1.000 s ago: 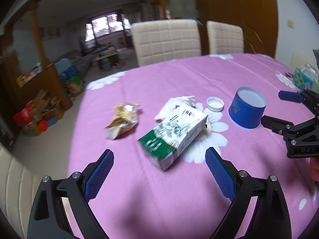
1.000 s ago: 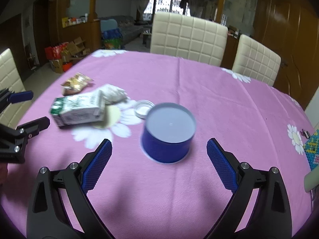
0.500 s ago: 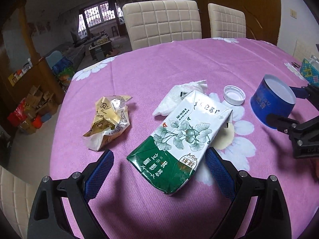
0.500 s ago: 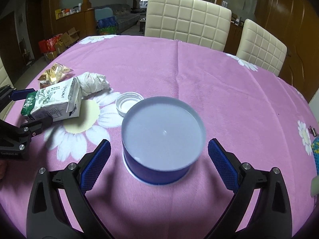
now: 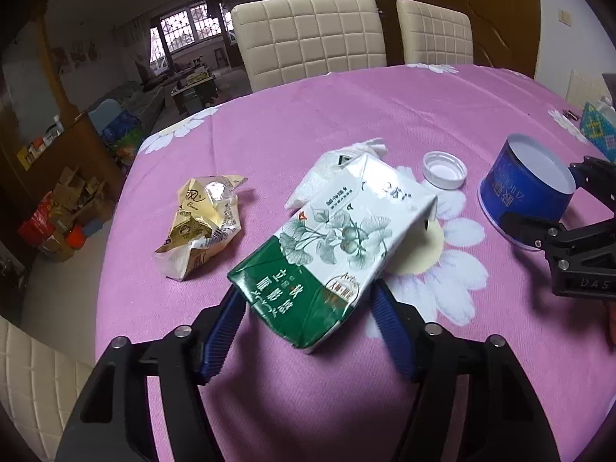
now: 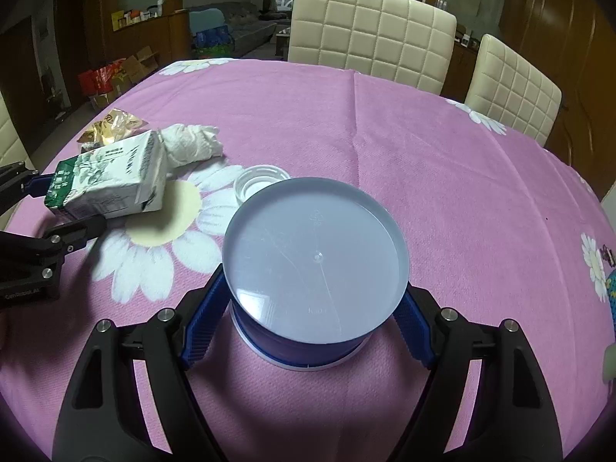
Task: Collect trash
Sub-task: 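Grasp the green-and-white milk carton with the left gripper and lift it while the right gripper lifts the container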
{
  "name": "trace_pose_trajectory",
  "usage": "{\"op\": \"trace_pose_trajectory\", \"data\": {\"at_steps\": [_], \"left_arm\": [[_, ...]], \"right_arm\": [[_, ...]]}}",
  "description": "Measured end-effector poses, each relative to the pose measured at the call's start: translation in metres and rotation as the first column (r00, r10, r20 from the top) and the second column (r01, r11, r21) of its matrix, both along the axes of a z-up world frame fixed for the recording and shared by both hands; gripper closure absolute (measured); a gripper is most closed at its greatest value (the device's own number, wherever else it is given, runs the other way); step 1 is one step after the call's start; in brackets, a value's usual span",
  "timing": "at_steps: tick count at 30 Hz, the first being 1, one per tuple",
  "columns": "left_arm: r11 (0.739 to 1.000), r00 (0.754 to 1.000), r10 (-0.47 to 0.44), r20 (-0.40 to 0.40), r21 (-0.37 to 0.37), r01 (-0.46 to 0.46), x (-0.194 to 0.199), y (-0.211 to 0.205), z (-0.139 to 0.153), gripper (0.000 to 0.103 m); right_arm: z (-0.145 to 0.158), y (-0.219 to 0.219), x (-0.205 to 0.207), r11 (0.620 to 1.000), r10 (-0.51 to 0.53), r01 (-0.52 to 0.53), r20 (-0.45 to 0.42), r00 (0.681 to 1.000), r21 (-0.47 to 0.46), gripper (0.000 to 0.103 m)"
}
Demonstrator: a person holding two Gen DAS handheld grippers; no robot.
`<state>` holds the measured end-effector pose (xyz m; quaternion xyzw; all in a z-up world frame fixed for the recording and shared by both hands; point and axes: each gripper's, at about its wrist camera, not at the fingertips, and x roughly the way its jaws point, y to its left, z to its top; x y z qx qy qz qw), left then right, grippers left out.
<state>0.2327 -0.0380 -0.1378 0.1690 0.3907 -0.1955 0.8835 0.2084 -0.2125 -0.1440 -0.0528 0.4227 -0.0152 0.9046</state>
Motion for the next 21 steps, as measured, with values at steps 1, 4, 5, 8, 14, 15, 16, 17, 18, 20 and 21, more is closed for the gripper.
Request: {"op": "trace_pose_trajectory", "data": {"at_steps": [1,4,5,8,14,15,16,17,18,20,21], "left_arm": [[1.0,1.0,-0.004,-0.004,-0.004,0.004,-0.003,0.0,0.0,0.042],[1.0,1.0,-0.003,-0.006,-0.009,0.003,-0.012,0.001,0.003,0.047],[1.0,1.0,-0.003,-0.001,-0.006,0.003,-0.017,0.001,0.004,0.049],[1.0,1.0,-0.005,0.013,-0.002,0.005,-0.028,0.001,0.009,0.05],[1.0,0.998,-0.002,0.059,0.002,0.001,-0.057,0.004,0.024,0.05],[1.0,0.997,-0.003,0.071,0.007,0.003,-0.063,0.005,0.027,0.051],[1.0,0.997,-0.006,0.081,0.01,0.005,-0.068,0.005,0.03,0.051],[1.0,0.996,-0.007,0.089,0.013,0.006,-0.072,0.005,0.033,0.051],[1.0,0.995,-0.008,0.101,0.014,0.007,-0.078,0.006,0.037,0.051],[1.0,0.993,-0.007,0.117,0.014,0.005,-0.085,0.008,0.042,0.051],[1.0,0.992,-0.005,0.125,0.012,0.004,-0.089,0.009,0.046,0.051]], "right_arm": [[0.0,0.002,-0.003,1.0,0.002,-0.002,0.001,1.0,-0.001,0.025],[0.003,0.005,-0.011,1.0,0.006,-0.006,0.003,1.0,0.005,0.025],[0.004,0.006,-0.014,1.0,0.007,-0.008,0.004,1.0,0.008,0.025],[0.009,0.011,-0.024,1.0,0.02,-0.02,0.014,1.0,0.007,0.025],[0.025,0.023,-0.051,0.999,0.048,-0.048,0.057,0.997,-0.002,0.025],[0.028,0.025,-0.055,0.999,0.052,-0.052,0.065,0.996,-0.003,0.025],[0.031,0.026,-0.058,0.998,0.056,-0.056,0.074,0.996,-0.004,0.025],[0.034,0.028,-0.062,0.998,0.061,-0.061,0.083,0.995,-0.006,0.025],[0.037,0.03,-0.067,0.998,0.069,-0.068,0.093,0.993,-0.01,0.025],[0.044,0.035,-0.075,0.997,0.08,-0.079,0.112,0.991,-0.018,0.025],[0.046,0.037,-0.078,0.996,0.084,-0.082,0.12,0.989,-0.021,0.025]]}}
